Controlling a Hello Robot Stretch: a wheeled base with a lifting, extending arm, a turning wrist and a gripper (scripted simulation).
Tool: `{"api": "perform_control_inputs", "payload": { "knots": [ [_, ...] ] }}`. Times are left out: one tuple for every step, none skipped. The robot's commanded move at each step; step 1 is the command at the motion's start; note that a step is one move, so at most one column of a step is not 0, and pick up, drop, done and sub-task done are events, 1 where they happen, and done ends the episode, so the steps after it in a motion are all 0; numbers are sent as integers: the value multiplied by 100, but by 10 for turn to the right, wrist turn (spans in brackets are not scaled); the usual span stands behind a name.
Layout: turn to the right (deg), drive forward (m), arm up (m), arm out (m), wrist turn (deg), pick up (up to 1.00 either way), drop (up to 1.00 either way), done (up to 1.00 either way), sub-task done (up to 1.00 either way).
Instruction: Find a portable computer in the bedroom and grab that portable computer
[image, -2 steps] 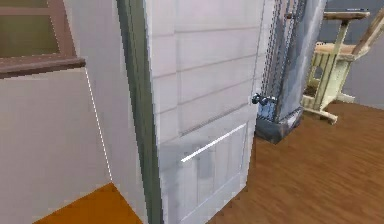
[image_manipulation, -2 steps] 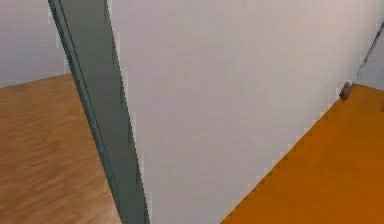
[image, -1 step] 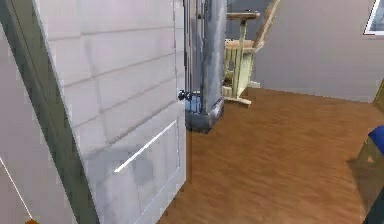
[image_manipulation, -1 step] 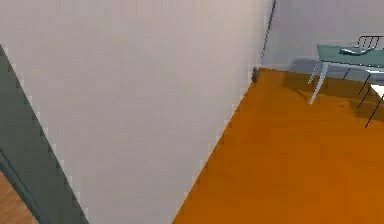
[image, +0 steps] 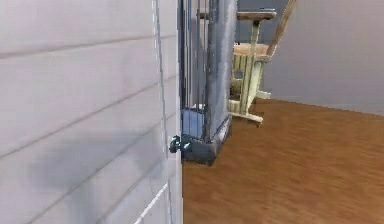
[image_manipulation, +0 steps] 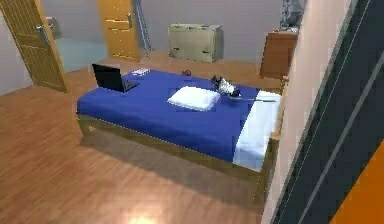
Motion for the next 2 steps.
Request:
{"api": "perform_control_inputs", "payload": {
  "knots": [
    [450, 0, 0, 0, 0, 0, 0, 0, 0],
    [210, 0, 0, 0, 0, 0, 0, 0, 0]
  ]
}}
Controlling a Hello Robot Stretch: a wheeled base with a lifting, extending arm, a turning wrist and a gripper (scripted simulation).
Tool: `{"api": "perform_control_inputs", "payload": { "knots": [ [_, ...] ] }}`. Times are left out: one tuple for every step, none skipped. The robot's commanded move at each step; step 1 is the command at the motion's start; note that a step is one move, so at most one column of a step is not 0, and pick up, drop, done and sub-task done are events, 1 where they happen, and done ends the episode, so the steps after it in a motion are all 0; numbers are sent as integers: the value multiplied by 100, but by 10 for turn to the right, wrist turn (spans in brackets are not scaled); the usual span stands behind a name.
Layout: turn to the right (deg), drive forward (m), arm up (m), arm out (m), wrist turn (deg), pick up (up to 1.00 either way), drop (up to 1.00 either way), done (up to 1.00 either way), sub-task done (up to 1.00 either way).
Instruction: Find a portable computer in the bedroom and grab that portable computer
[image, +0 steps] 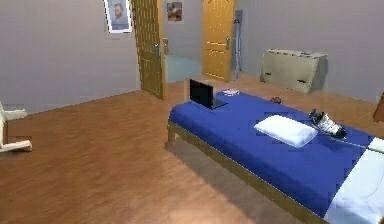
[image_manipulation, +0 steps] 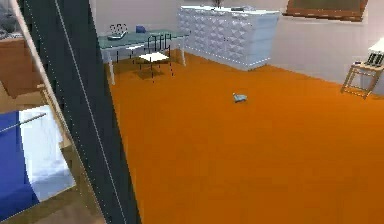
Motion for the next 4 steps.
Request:
{"api": "perform_control_inputs", "payload": {
  "knots": [
    [0, 100, 0, 0, 0, 0, 0, 0, 0],
    [90, 0, 0, 0, 0, 0, 0, 0, 0],
    [0, 25, 0, 0, 0, 0, 0, 0, 0],
    [-450, 0, 0, 0, 0, 0, 0, 0, 0]
  ]
}}
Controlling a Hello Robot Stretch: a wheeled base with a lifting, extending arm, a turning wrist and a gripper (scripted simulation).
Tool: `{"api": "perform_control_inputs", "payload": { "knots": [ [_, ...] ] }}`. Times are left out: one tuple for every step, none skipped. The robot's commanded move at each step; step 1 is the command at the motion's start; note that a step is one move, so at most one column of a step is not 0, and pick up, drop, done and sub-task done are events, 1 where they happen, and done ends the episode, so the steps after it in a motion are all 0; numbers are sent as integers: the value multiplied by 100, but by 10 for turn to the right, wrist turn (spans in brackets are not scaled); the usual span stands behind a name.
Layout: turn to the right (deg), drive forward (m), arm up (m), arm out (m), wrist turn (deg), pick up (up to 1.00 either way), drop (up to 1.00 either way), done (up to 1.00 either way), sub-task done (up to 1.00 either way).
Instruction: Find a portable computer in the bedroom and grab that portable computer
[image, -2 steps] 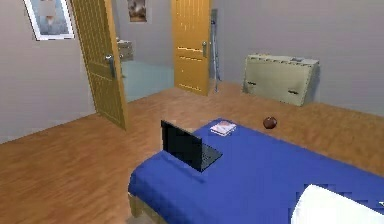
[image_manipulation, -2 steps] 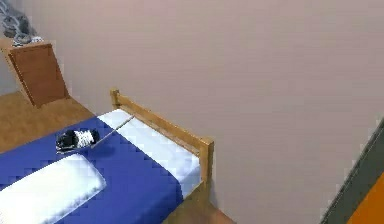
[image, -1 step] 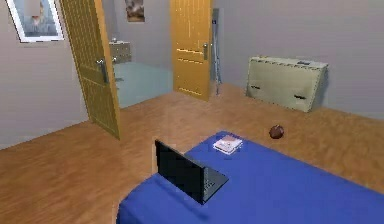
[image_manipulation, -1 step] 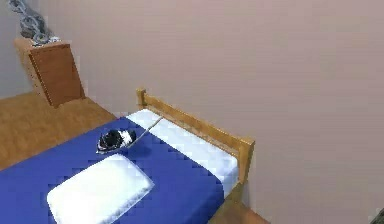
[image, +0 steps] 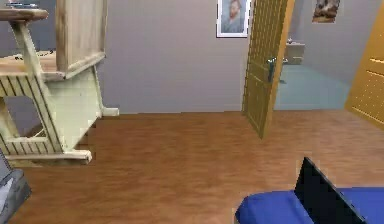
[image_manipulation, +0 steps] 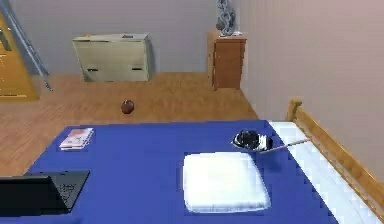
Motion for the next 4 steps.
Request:
{"api": "perform_control_inputs", "payload": {
  "knots": [
    [-390, 0, 0, 0, 0, 0, 0, 0, 0],
    [0, 0, 50, 0, 0, 0, 0, 0, 0],
    [0, 0, 12, 0, 0, 0, 0, 0, 0],
    [0, 0, 0, 48, 0, 0, 0, 0, 0]
  ]
}}
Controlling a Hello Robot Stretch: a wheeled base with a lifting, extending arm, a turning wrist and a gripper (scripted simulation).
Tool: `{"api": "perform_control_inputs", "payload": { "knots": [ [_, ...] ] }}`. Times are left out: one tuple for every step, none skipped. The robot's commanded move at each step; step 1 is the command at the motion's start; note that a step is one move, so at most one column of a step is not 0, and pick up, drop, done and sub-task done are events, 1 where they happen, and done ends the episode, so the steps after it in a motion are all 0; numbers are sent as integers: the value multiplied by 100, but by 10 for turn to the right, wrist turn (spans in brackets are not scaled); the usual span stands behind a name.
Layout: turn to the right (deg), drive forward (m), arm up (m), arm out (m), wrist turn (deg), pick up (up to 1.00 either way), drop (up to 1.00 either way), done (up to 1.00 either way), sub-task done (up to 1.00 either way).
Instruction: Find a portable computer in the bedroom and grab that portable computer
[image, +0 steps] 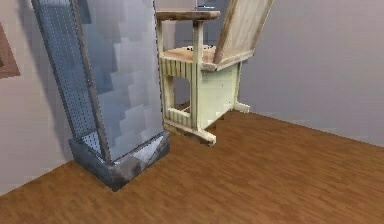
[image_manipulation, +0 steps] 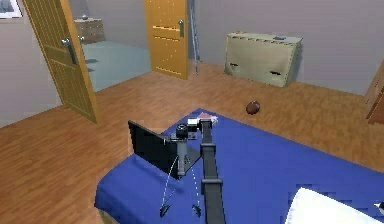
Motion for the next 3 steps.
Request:
{"api": "perform_control_inputs", "payload": {
  "knots": [
    [0, 0, 0, 0, 450, 0, 0, 0, 0],
    [0, 0, 0, 0, 450, 0, 0, 0, 0],
    [0, 0, 0, 0, 450, 0, 0, 0, 0]
  ]
}}
